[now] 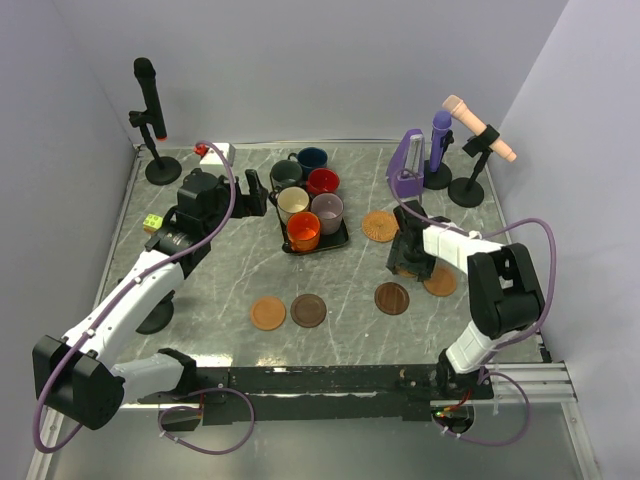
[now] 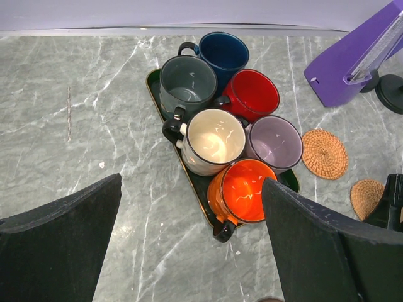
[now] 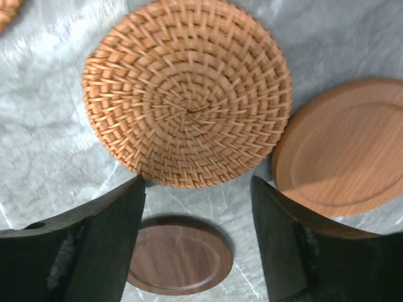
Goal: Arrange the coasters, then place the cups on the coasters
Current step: Move the coaster to the center of the board.
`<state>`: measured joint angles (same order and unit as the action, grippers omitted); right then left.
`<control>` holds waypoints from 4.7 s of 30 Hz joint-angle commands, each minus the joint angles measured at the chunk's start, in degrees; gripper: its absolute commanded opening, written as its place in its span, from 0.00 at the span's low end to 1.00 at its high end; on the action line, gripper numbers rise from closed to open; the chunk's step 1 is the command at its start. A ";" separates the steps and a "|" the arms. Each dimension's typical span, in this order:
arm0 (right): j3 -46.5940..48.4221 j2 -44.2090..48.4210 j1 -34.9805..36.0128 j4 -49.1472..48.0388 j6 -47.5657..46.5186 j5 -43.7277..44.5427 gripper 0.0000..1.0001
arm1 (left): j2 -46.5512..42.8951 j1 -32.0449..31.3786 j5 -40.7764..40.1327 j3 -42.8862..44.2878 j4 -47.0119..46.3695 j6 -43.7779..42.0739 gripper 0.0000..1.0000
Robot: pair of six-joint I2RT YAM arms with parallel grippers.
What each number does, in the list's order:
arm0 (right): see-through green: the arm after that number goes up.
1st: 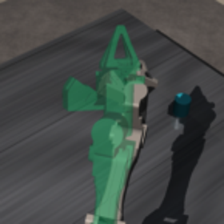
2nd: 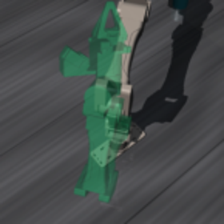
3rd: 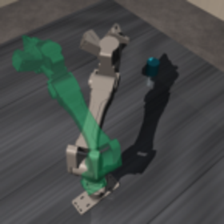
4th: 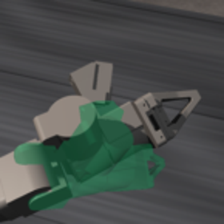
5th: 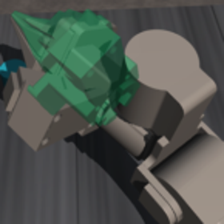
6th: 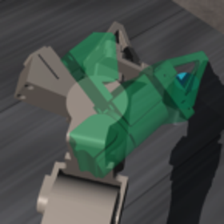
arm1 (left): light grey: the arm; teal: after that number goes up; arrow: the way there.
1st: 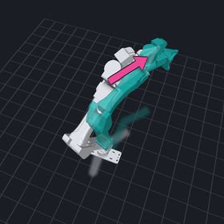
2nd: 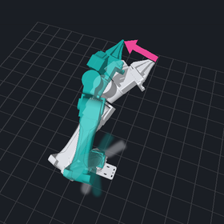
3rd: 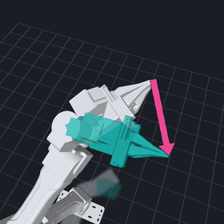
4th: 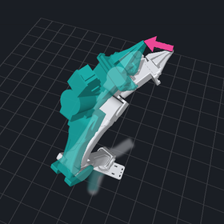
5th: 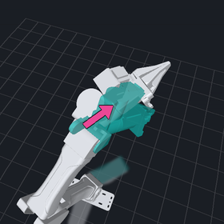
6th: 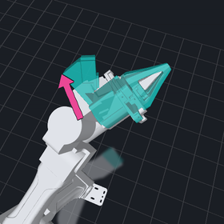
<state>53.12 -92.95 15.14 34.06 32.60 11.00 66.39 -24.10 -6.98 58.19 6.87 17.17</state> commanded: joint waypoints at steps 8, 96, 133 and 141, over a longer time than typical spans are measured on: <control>8.30 -6.80 -3.71 4.43 -2.54 0.33 0.72 | -0.56 -0.34 -1.28 0.16 -2.13 -0.65 0.97; 25.97 -21.57 -19.97 -1.98 -1.93 -13.91 0.49 | 5.15 -0.34 -2.77 0.52 -1.69 -1.52 0.97; 26.07 -20.88 -18.56 -2.42 -1.14 -11.18 0.53 | 5.94 -0.34 -2.42 0.96 -1.51 -1.61 0.97; 24.31 -18.24 -18.56 -3.65 -1.22 -11.09 0.57 | 6.03 -0.34 -2.07 0.96 -1.51 -1.44 0.96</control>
<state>78.96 -113.30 -3.73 32.47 30.65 -1.28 72.29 -24.10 -8.93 58.17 6.72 16.14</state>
